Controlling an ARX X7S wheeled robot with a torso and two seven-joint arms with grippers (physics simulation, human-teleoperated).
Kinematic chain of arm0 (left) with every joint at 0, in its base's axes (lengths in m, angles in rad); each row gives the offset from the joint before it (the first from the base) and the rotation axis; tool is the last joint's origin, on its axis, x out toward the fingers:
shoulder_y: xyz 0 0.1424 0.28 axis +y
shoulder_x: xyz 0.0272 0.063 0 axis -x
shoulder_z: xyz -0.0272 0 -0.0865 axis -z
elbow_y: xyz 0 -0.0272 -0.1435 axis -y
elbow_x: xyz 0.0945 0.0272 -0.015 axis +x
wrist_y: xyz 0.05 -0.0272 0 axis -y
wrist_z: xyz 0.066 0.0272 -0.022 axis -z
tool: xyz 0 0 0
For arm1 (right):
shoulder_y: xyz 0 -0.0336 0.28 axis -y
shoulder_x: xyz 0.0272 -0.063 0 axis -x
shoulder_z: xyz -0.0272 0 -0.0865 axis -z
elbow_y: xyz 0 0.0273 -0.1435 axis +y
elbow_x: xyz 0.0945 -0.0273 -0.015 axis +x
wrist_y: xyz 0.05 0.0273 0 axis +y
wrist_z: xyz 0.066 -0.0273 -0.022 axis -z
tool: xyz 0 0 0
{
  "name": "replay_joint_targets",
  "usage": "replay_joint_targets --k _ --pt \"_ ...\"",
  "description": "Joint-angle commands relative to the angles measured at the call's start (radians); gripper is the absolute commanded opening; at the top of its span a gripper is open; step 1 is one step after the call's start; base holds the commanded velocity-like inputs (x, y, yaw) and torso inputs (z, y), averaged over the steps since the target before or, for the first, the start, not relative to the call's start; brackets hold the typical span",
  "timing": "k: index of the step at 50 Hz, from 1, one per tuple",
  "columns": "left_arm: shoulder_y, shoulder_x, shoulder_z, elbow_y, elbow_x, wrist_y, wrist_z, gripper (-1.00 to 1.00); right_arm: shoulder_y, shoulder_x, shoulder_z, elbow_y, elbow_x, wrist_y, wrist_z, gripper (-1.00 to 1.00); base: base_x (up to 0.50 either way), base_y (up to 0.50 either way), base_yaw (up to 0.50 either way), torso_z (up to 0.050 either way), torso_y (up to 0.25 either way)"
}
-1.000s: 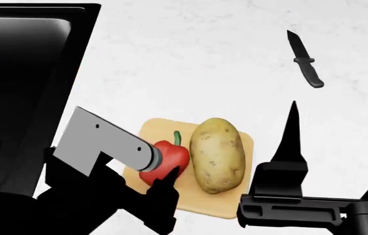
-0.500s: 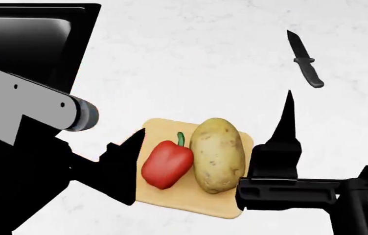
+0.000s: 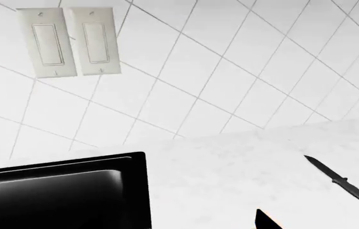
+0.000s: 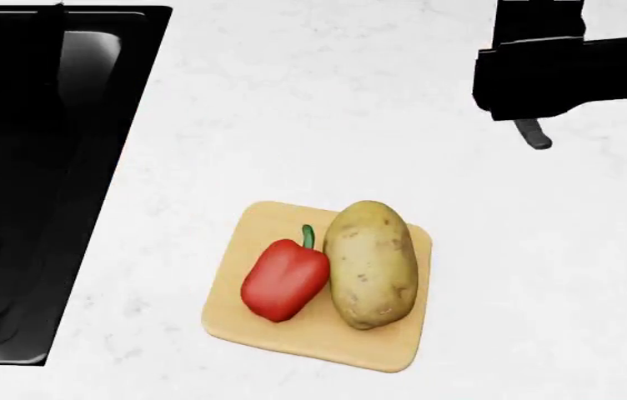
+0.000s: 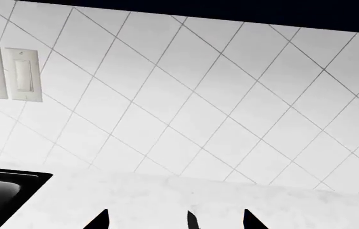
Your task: Pick the vegetables from the sink and place them on the cutting board.
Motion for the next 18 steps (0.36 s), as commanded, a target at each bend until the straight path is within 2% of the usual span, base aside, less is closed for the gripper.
replay_joint_targets --k 1,6,9,18 --pt "-0.146 0.022 -0.004 -0.156 -0.006 -0.043 0.046 1.00 0.314 -0.108 -0.062 0.294 -0.038 0.207 -0.164 1.00 0.00 0.00 0.00 0.000 0.000" --pt "-0.221 0.050 0.006 -0.241 0.005 -0.090 0.078 1.00 0.412 -0.165 -0.111 0.420 -0.140 0.259 -0.266 1.00 0.00 0.00 0.00 0.000 0.000" --pt "-0.255 0.097 0.033 -0.332 0.070 -0.095 0.123 1.00 0.480 -0.207 -0.140 0.495 -0.206 0.278 -0.329 1.00 0.00 0.00 0.00 0.000 0.000" --pt "-0.347 0.161 0.048 -0.443 0.117 -0.118 0.169 1.00 0.547 -0.260 -0.183 0.580 -0.300 0.277 -0.439 1.00 0.00 0.00 0.00 0.000 0.000"
